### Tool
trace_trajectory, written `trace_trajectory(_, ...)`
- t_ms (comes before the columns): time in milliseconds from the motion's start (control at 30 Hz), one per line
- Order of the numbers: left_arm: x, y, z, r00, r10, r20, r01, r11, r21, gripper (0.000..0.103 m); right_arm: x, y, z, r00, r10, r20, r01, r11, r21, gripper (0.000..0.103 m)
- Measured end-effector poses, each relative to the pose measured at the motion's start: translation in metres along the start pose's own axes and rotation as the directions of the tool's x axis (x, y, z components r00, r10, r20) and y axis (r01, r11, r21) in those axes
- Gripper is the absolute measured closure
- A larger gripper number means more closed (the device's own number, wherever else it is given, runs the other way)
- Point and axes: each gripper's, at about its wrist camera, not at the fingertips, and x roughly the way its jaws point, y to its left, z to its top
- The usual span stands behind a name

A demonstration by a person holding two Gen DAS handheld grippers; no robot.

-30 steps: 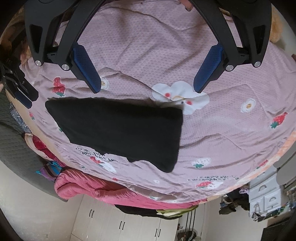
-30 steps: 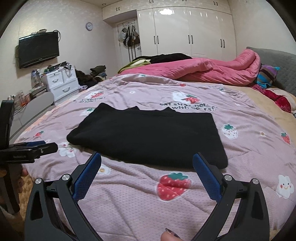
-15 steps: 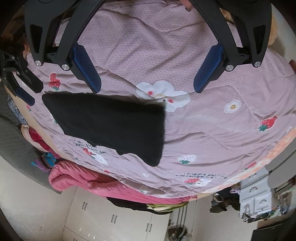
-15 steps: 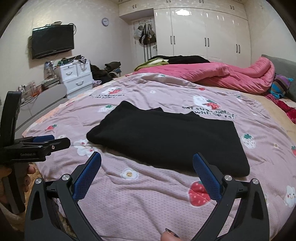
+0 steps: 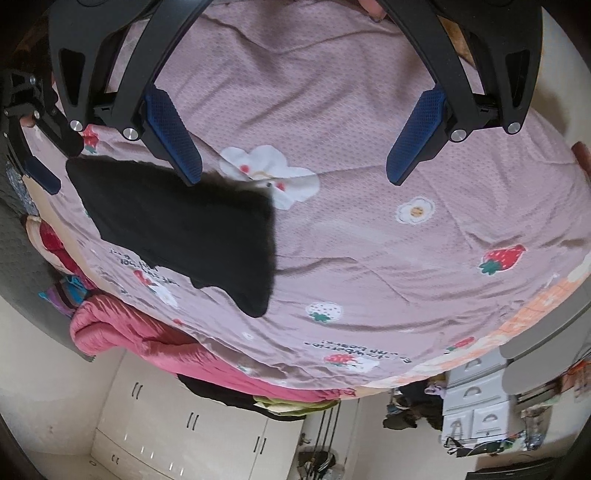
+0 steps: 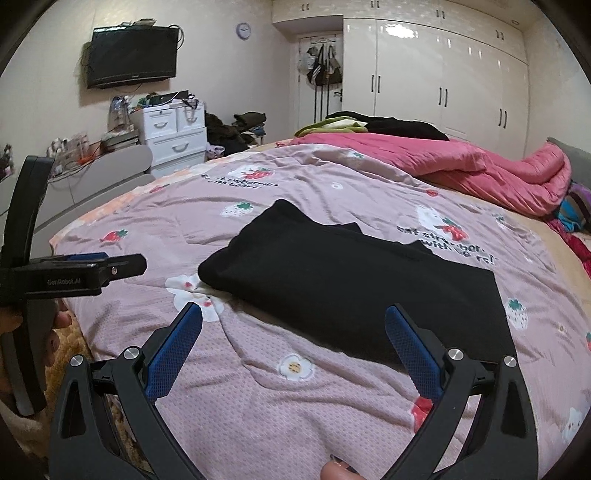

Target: Fold small clothes

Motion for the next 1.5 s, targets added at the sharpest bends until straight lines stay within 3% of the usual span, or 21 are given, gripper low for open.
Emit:
trace_trajectory(467,0.018,0.015,0.024,0.998,0.064,0.014,-0.064,0.998,-0.001,0.009,0.031,0.018,0.010,0.999,0.022,-0.029,-0.024,0.998,-0.064,0.004)
trace_trajectory(1033,0.082,-0.003,0.064,0.998,0.054,-0.036,-0.053,0.998,0.042,0.009,0.089,0.023,0.008,0.991,0.000,-0.134,-0.020,0.989,-0.150,0.004)
trace_trajectory(1500,0.135,-0.013,0.096,0.992,0.098,-0.082,-0.089,0.991,0.104,0.009,0.157,0.040,-0.004,0.963,-0.144,-0.228,0.073,0.953,-0.295,0.004)
